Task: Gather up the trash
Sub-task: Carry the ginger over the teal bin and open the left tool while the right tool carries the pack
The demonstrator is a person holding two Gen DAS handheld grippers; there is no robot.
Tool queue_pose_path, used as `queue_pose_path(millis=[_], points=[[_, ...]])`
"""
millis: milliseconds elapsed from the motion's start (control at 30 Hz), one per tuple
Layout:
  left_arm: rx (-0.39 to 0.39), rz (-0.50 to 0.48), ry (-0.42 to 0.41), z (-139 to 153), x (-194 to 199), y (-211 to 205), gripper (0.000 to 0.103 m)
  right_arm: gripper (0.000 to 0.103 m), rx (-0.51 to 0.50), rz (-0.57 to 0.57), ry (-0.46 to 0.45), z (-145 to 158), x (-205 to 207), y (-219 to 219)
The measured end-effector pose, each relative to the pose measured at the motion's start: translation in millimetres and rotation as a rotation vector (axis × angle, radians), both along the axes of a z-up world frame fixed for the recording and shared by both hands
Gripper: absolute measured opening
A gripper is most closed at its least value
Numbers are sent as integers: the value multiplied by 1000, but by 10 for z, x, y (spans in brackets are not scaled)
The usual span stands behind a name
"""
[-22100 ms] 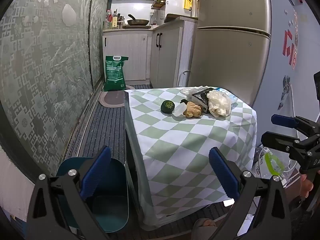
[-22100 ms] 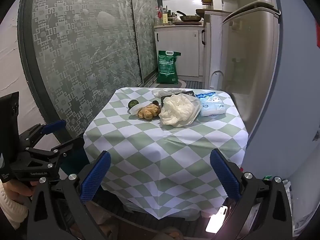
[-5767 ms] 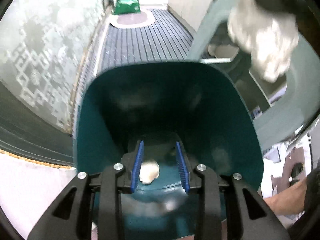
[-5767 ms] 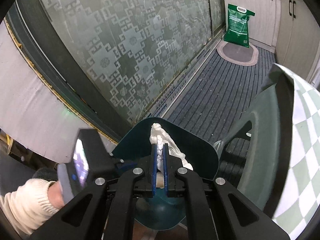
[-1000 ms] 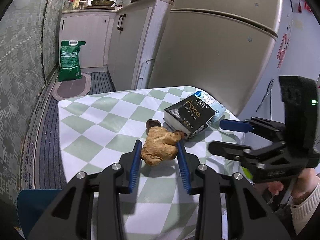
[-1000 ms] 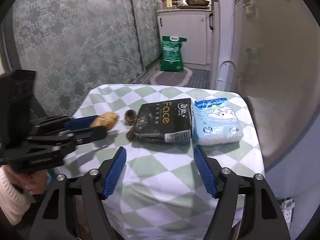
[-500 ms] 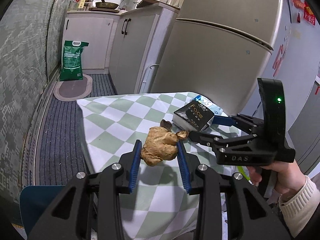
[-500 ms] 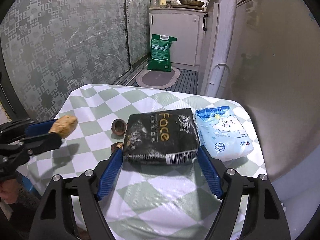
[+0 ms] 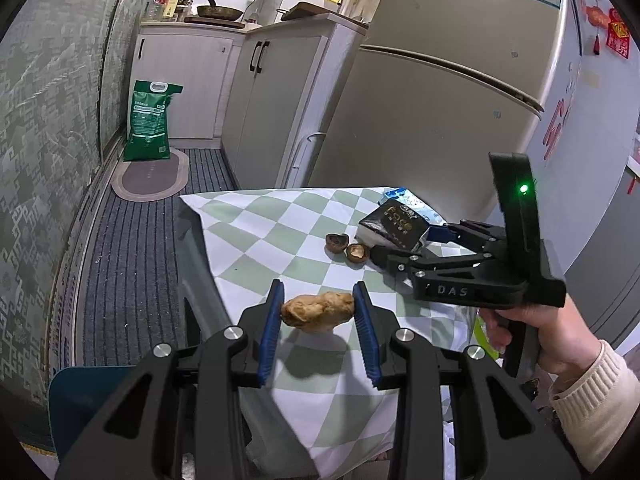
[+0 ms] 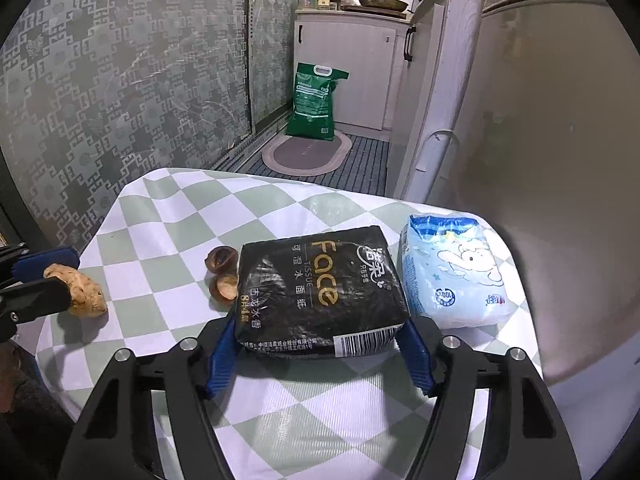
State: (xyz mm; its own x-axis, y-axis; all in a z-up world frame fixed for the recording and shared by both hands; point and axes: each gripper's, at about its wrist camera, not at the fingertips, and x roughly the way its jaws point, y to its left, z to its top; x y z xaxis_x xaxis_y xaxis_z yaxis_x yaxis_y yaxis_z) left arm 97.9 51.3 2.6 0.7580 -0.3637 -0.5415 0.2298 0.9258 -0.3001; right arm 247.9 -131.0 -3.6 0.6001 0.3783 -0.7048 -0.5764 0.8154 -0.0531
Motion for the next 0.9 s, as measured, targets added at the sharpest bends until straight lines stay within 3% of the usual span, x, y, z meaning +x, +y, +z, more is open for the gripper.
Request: queue_pose_path(millis=[233,500,900], points=[[-8,11,-35,77,-113,84,37,68,42,-5,-41,301,-109,24],[-26,75,-74,165,-293,435,37,68,77,34,-40,427,-207,229],[-31,190,-7,-55,-482,1061,37,68,97,159,-37,580,-487,873]])
